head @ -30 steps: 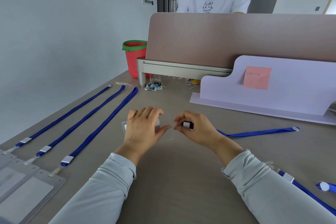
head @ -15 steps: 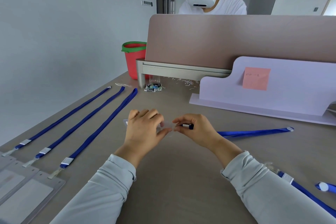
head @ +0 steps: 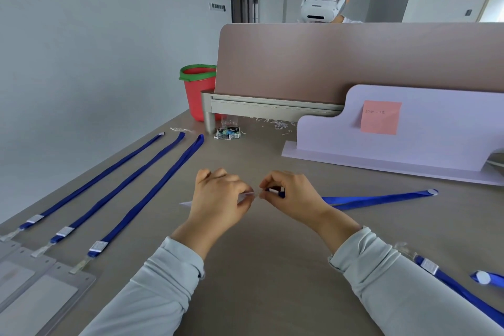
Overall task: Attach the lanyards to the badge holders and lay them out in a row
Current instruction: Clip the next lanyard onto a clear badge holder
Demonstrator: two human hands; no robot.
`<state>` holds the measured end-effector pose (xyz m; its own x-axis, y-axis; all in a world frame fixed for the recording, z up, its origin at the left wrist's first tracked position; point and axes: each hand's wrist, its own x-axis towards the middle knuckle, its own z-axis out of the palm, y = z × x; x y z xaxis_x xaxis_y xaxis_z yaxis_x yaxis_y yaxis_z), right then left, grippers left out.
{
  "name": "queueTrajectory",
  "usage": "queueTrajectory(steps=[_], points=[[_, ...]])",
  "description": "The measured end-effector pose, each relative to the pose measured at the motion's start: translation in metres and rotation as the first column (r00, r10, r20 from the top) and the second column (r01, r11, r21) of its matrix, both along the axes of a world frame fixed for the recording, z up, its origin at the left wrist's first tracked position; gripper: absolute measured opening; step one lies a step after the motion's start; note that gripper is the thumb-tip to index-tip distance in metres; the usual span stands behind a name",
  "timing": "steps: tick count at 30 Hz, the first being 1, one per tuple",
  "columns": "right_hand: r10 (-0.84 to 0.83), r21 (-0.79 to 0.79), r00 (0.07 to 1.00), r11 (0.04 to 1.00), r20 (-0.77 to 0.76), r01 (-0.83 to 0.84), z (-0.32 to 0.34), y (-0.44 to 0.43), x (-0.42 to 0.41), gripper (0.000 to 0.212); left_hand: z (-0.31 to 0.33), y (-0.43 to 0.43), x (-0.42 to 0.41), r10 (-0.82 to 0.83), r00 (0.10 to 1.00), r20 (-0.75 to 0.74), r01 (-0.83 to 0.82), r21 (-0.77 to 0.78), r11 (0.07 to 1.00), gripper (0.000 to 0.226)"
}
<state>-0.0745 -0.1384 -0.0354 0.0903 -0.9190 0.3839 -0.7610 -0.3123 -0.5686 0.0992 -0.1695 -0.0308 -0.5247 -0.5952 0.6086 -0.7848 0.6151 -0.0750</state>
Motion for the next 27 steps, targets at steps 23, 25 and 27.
queueTrajectory(steps=[23, 25, 27], points=[[0.052, -0.148, 0.990, 0.986, -0.133, -0.072, -0.0063, -0.0015, 0.0035, 0.021, 0.0071, 0.0052, -0.0010, -0.032, 0.999, 0.010, 0.031, 0.053, 0.998, 0.013], [0.052, -0.163, 0.990, 0.984, -0.129, -0.073, -0.0058, -0.0016, 0.0040, 0.023, 0.0077, 0.0055, -0.0017, -0.048, 0.999, -0.016, 0.049, 0.057, 0.997, 0.013], [0.061, -0.172, 0.990, 0.982, -0.126, -0.082, -0.0033, 0.0006, 0.0054, 0.029, 0.0090, 0.0069, -0.0028, -0.064, 0.997, -0.050, 0.067, 0.068, 0.995, 0.012]])
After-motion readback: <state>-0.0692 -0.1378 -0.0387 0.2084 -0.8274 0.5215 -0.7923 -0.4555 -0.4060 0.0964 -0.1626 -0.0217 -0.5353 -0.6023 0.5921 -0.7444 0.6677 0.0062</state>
